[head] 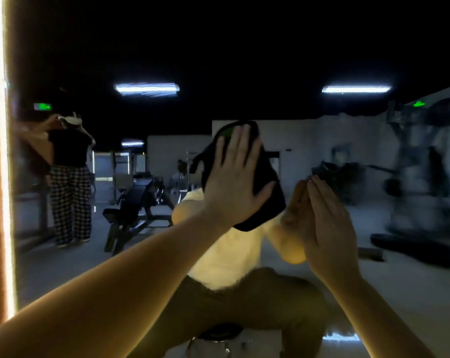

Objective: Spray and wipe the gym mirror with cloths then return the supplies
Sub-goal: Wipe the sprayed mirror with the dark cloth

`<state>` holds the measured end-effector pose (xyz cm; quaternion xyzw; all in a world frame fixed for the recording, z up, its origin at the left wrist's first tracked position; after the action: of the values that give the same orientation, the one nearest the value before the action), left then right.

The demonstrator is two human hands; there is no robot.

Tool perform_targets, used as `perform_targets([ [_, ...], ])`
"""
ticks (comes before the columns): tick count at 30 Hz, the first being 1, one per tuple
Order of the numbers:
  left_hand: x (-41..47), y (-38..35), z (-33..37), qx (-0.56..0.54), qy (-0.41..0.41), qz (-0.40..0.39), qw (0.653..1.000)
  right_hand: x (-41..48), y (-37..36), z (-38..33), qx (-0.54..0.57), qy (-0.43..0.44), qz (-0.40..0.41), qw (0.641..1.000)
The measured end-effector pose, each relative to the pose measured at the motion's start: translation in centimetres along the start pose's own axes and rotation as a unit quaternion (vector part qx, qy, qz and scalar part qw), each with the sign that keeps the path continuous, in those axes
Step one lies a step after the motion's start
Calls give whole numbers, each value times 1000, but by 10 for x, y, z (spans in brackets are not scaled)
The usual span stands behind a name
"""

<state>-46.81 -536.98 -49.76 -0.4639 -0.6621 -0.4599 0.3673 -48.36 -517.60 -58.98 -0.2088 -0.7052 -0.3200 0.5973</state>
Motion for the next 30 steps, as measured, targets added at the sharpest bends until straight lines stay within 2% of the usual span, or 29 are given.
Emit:
perform_targets([
  [5, -13, -24, 91, -11, -86, -44, 995, -22, 8, 20, 12, -27, 2, 1000],
  [10, -52, -27, 74, -14, -120, -51, 991, -48, -4, 3, 2, -30, -36, 999],
  [15, -95, -20, -3, 12, -65, -42, 997, -71, -34, -38, -21, 19, -71, 997],
  [23, -189, -12, -108, 46, 110, -32, 992, -103, -42, -49, -59, 33, -111, 992],
  [27, -217, -19, -96, 19, 204, -5, 979, -107, -30, -34, -57, -10, -98, 993],
  [30, -196, -26, -48, -2, 131, -19, 991, -110, -19, -20, -45, -2, -94, 995],
])
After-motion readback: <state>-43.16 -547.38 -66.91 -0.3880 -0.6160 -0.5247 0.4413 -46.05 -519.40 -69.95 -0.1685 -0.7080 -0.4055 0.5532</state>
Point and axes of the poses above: each hand's wrist, its own x-axis towards the middle knuckle, its own y-axis out of the back of the hand, z = x × y, the point moved 2 cm from there along x, towards the middle knuckle, and after that the axes turned 3 degrees about y, right-handed, at the moved point
